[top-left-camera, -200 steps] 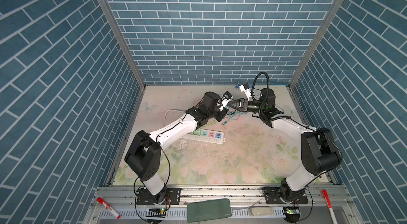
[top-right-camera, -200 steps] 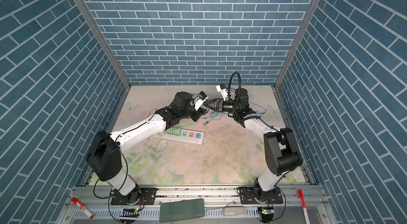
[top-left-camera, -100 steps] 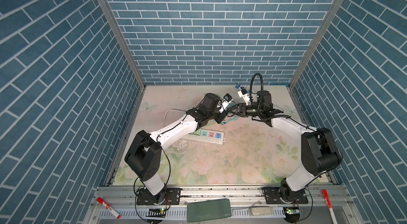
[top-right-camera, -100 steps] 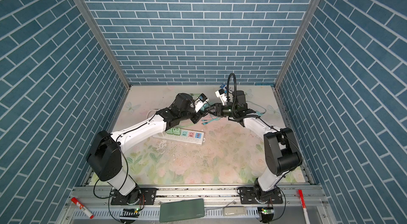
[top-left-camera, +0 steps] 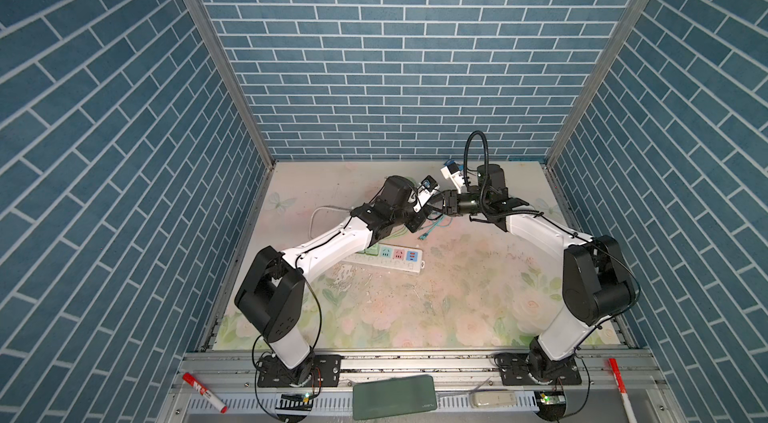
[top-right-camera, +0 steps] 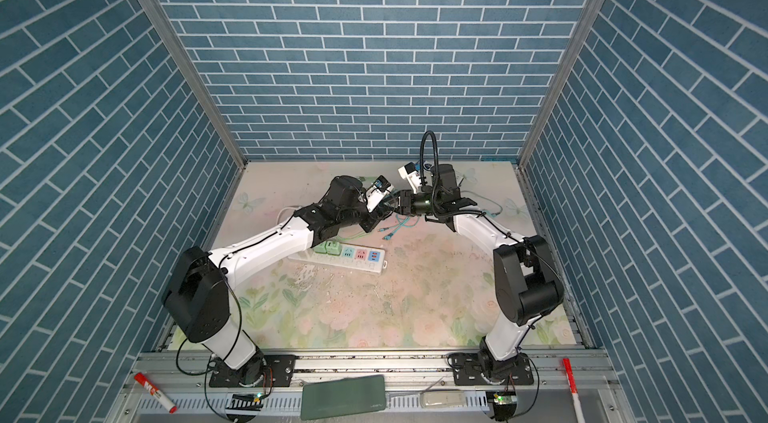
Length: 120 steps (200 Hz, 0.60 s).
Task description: Insert the plug
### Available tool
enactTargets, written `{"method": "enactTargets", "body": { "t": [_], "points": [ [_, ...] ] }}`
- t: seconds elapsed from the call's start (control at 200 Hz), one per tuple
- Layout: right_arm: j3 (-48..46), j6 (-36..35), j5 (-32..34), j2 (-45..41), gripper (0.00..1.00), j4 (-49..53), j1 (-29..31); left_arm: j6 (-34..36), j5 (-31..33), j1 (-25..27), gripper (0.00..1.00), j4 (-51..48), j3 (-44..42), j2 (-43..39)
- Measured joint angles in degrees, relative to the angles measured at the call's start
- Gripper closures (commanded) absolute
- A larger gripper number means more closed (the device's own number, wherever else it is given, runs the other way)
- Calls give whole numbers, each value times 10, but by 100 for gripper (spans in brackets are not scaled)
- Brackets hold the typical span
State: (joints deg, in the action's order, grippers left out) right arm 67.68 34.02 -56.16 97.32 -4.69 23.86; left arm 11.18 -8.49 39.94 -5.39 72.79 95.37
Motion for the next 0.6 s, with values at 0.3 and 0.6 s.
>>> {"method": "enactTargets", "body": {
  "t": [0.3, 0.6],
  "points": [
    [33, -50, 7, 14, 67, 76, 4, 4, -4, 0, 85, -8, -2, 0],
    [78, -114, 30, 30, 95, 166, 13, 9, -3, 0, 79, -12, -5, 0]
  ]
}}
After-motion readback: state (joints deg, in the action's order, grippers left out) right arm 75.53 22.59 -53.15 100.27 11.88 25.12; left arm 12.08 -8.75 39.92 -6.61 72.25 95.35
